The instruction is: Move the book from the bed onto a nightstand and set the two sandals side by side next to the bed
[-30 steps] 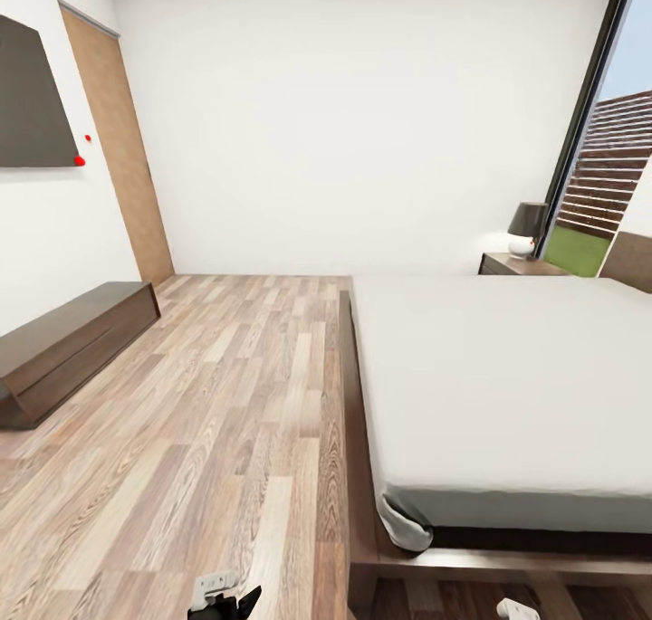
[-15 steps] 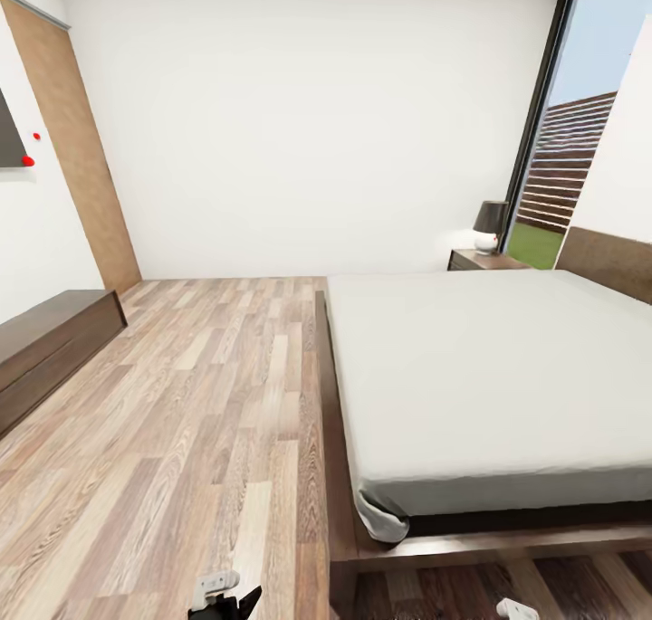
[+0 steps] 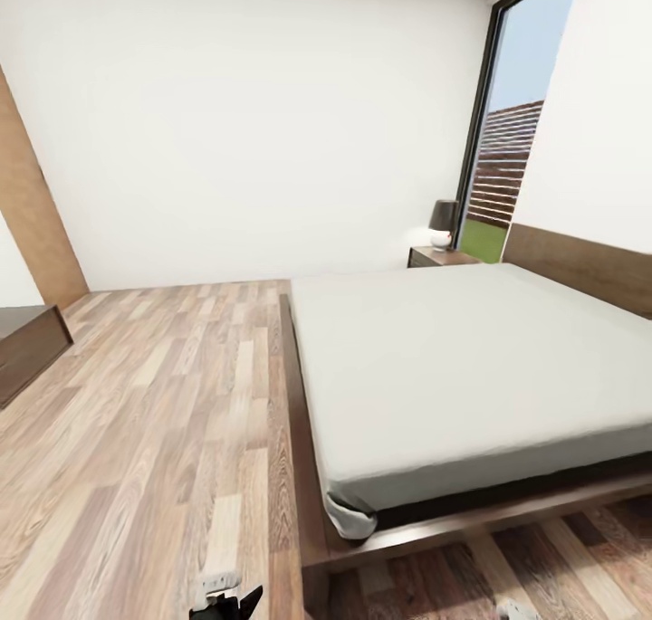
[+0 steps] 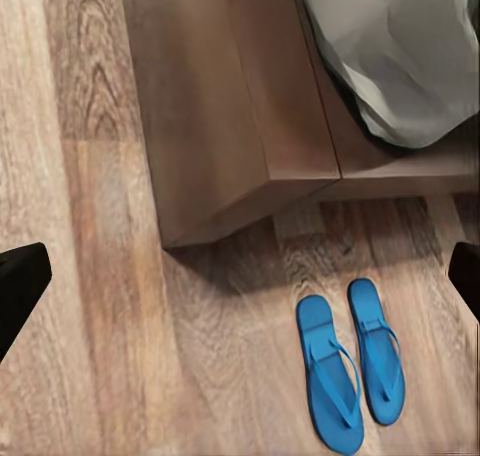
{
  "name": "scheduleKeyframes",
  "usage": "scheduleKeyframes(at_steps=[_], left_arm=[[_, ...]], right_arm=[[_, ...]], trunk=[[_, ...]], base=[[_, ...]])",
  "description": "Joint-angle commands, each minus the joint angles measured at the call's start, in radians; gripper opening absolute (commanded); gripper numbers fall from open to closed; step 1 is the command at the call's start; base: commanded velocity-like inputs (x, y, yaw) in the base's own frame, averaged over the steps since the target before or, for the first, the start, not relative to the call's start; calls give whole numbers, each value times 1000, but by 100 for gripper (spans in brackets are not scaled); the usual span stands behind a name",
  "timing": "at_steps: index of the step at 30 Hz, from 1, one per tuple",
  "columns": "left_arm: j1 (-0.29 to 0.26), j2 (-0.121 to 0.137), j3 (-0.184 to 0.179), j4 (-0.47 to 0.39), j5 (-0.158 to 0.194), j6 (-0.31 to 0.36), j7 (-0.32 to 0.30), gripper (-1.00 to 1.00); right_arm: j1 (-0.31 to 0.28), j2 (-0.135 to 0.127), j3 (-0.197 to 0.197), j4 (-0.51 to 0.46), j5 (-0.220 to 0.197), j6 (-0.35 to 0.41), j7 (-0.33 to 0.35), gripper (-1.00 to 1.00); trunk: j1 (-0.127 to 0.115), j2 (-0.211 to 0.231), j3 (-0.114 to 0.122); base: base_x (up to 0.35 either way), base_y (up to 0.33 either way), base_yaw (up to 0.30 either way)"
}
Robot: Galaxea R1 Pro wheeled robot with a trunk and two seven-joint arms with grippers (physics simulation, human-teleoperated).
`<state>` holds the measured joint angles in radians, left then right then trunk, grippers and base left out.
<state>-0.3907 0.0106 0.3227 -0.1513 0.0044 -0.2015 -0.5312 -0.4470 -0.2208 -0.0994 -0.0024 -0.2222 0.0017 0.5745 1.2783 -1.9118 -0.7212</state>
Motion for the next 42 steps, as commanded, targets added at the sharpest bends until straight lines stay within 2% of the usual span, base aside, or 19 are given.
scheduleKeyframes(at_steps=[1, 42], left_arm=[[0, 0, 2, 1, 0, -3, -4, 100], [0, 0, 2, 1, 0, -3, -4, 100]], right_arm=[[-1, 0, -8, 2, 1, 0, 4, 100], [-1, 0, -7, 3, 3, 0, 3, 100]], trunk=[[-4, 7, 2], [-161, 294, 131]], base=[[0, 0, -280], [0, 0, -280]])
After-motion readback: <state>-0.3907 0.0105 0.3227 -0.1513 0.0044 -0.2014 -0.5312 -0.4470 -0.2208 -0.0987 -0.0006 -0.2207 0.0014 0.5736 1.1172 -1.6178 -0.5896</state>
